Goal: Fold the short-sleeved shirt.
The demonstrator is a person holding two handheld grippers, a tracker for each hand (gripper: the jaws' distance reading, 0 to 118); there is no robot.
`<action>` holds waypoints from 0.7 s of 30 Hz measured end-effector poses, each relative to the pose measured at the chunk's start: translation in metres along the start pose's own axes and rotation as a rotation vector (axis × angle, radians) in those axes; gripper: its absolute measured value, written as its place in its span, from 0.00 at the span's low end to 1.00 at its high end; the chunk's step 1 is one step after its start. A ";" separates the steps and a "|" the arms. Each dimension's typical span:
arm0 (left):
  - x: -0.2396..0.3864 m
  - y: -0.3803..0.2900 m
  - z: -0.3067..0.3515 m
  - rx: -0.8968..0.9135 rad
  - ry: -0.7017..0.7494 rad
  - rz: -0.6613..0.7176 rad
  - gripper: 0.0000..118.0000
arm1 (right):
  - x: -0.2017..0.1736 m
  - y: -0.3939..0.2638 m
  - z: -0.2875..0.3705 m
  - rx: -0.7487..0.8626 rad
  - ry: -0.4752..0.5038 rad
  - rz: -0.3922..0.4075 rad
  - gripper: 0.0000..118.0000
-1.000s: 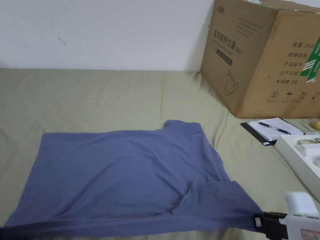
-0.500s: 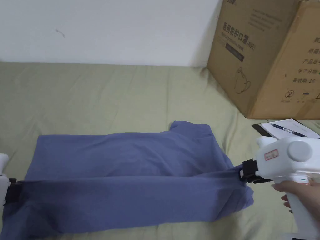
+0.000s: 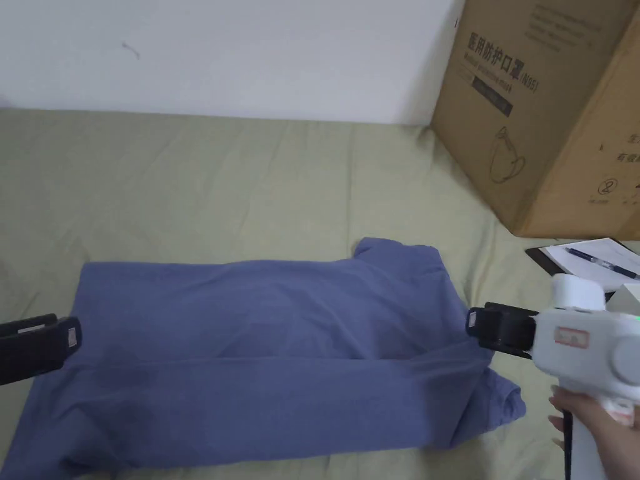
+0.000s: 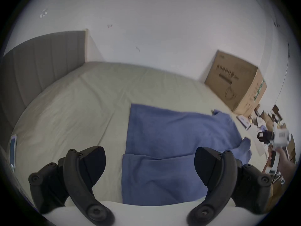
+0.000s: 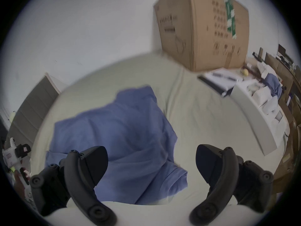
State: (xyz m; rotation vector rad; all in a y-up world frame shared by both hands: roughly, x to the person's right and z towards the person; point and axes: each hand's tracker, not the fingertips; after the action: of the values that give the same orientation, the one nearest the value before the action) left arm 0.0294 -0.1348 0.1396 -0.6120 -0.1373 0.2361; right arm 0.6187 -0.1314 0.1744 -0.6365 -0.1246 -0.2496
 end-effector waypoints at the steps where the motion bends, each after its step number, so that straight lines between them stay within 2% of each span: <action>1: 0.003 -0.002 0.015 0.022 -0.008 0.004 0.94 | -0.004 -0.004 0.021 0.076 0.037 0.000 0.94; 3: 0.012 -0.012 0.052 0.074 -0.041 0.004 0.89 | -0.013 -0.019 0.069 0.201 0.109 0.002 0.95; 4: 0.021 -0.018 0.068 0.128 -0.007 -0.007 0.80 | -0.017 -0.027 0.090 0.241 0.149 -0.002 0.94; 5: 0.027 -0.023 0.080 0.143 0.012 -0.016 0.50 | -0.019 -0.034 0.107 0.274 0.191 -0.003 0.83; 6: 0.033 -0.030 0.093 0.156 0.031 -0.037 0.16 | -0.024 -0.043 0.123 0.314 0.226 0.008 0.55; 7: 0.038 -0.035 0.100 0.169 0.049 -0.056 0.00 | -0.030 -0.048 0.132 0.334 0.202 0.020 0.19; 8: 0.045 -0.041 0.112 0.191 0.071 -0.065 0.00 | -0.036 -0.056 0.143 0.347 0.157 0.042 0.00; 9: 0.048 -0.047 0.123 0.203 0.023 -0.056 0.00 | -0.038 -0.066 0.152 0.369 0.135 0.050 0.00; 11: 0.054 -0.053 0.137 0.214 0.016 -0.058 0.00 | -0.038 -0.076 0.166 0.401 0.197 0.039 0.00; 13: 0.060 -0.055 0.143 0.222 0.029 -0.061 0.00 | -0.037 -0.079 0.171 0.402 0.159 0.045 0.00; 15: 0.058 -0.055 0.146 0.214 -0.022 -0.021 0.00 | -0.029 -0.070 0.168 0.363 0.151 0.044 0.00; 17: 0.057 -0.053 0.144 0.206 -0.006 -0.011 0.00 | -0.017 -0.052 0.146 0.217 0.119 0.038 0.00; 18: 0.056 -0.053 0.142 0.203 0.006 -0.010 0.00 | -0.010 -0.039 0.128 0.094 0.092 0.039 0.00; 20: 0.052 -0.053 0.140 0.200 0.016 -0.007 0.00 | 0.006 -0.019 0.090 -0.129 0.149 0.010 0.01; 21: 0.050 -0.053 0.138 0.191 0.016 0.002 0.00 | 0.012 -0.016 0.071 -0.194 0.125 -0.005 0.14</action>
State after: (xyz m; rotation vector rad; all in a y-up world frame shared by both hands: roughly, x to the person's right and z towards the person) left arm 0.0595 -0.0882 0.2854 -0.4239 -0.0977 0.2430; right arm 0.6234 -0.1038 0.2422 -0.8111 0.0188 -0.3080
